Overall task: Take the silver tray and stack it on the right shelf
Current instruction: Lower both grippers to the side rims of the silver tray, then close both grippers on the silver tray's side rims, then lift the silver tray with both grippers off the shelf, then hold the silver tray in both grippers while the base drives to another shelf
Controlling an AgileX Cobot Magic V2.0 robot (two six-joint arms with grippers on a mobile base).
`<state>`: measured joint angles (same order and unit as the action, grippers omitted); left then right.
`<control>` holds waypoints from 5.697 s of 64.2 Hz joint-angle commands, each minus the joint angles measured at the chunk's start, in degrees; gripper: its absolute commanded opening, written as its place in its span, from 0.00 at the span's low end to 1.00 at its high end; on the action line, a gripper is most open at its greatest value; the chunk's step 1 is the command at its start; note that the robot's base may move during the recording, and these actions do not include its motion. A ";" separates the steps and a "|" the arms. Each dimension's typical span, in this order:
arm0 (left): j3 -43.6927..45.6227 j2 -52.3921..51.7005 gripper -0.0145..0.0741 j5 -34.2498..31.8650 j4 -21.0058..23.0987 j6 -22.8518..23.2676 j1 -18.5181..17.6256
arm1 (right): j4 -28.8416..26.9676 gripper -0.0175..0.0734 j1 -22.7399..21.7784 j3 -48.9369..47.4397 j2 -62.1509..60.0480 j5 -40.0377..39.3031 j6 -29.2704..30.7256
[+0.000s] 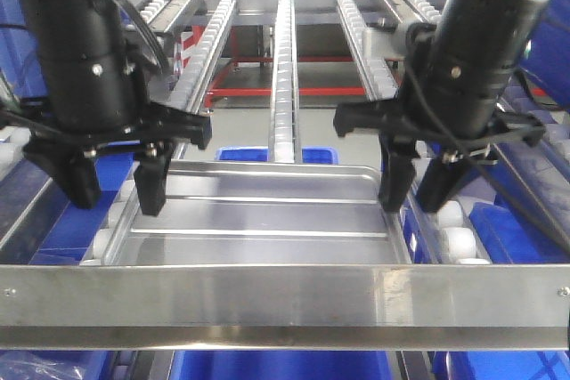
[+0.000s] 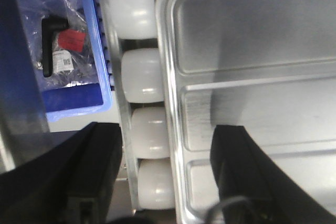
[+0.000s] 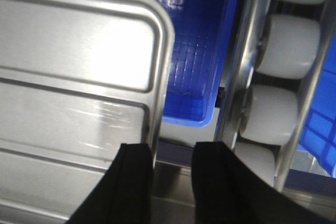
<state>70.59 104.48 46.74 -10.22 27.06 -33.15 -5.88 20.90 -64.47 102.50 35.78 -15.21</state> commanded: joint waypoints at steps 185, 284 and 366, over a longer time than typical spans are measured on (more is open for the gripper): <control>5.74 -23.08 0.06 8.77 -14.93 12.67 -17.57 | 13.71 0.25 -0.05 2.87 -37.78 9.46 -7.25; 5.74 -23.08 0.06 11.81 -15.04 12.67 -17.57 | 13.71 0.25 -0.12 2.87 -37.81 10.31 -7.20; 5.74 -23.08 0.06 11.81 -15.04 12.67 -17.57 | 13.71 0.25 -0.12 2.87 -37.81 10.31 -7.20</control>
<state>74.87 83.69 55.31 -21.43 41.47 -50.35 3.68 21.07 -59.92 66.44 48.96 -22.78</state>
